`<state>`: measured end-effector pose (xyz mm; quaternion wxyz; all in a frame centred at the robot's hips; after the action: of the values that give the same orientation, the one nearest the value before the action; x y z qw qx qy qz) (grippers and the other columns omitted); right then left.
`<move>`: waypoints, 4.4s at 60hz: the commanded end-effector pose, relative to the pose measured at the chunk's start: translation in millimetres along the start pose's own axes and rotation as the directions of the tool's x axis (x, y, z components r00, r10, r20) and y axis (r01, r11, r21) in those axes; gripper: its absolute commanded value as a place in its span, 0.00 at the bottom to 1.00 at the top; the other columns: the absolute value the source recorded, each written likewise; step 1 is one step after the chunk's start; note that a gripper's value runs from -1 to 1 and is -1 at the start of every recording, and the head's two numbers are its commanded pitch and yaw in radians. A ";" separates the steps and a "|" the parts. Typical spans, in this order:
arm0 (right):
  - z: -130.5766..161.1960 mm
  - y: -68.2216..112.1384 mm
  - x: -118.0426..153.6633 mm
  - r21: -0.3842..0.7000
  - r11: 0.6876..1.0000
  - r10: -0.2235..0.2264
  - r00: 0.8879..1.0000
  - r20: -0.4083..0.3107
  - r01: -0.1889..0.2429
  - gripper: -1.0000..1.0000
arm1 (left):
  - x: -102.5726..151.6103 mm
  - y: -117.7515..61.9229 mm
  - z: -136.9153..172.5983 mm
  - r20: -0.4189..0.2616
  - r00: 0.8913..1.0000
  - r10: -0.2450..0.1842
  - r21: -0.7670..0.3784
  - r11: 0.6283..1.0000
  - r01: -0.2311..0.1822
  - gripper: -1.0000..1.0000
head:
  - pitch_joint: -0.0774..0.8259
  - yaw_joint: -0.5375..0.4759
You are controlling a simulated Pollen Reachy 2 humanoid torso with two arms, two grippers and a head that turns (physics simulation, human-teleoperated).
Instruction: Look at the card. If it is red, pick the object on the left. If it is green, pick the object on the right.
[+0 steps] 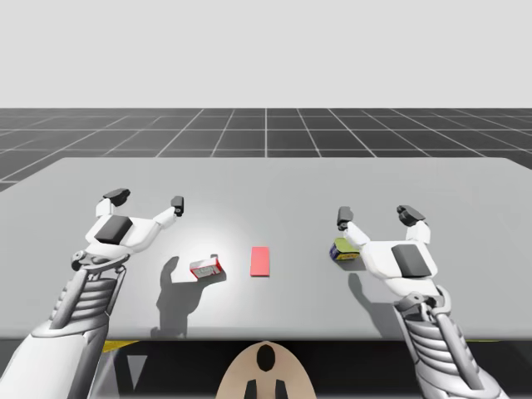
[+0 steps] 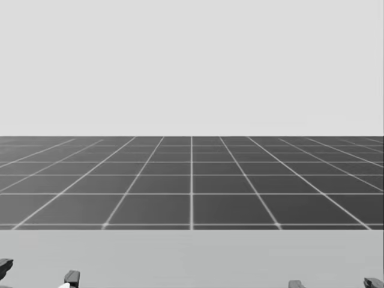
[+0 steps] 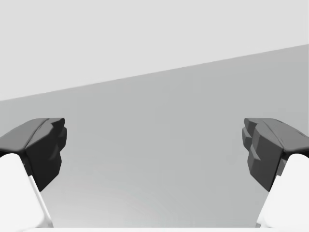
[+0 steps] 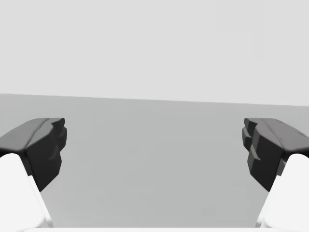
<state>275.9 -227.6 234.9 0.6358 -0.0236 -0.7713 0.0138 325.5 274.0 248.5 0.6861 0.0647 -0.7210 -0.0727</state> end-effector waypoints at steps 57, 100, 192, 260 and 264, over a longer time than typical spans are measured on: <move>0.5 3.8 1.2 -0.033 0.999 0.014 1.000 -0.011 -0.014 0.00 | 2.7 4.0 0.3 -0.002 1.000 0.003 0.001 1.000 -0.003 0.00 | 0.93 0.55; 2.4 7.3 1.6 -0.015 1.000 0.025 1.000 -0.008 -0.025 0.00 | 2.1 1.2 -0.2 -0.013 1.000 0.009 -0.001 1.000 -0.009 0.00 | 0.92 0.81; -0.9 8.8 -9.9 -0.022 0.999 0.042 0.999 -0.017 -0.042 0.00 | -85.7 -35.5 84.4 -0.391 0.919 0.058 -0.443 0.863 -0.243 0.00 | 0.92 0.82; -0.3 7.9 -9.0 -0.021 0.999 0.044 0.999 -0.012 -0.044 0.00 | -83.4 -62.7 74.2 -0.380 0.925 -0.011 -0.509 0.838 -0.199 1.00 | 0.66 0.83; 0.0 7.9 -8.9 -0.021 0.999 0.044 0.999 -0.011 -0.044 0.00 | -83.1 -62.9 74.5 -0.379 0.925 -0.011 -0.509 0.837 -0.199 1.00 | 0.62 0.83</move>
<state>278.8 -223.3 227.0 0.6376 -0.0532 -0.7681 0.0261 255.8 230.1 150.2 0.8030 -0.1562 -0.5295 -0.2246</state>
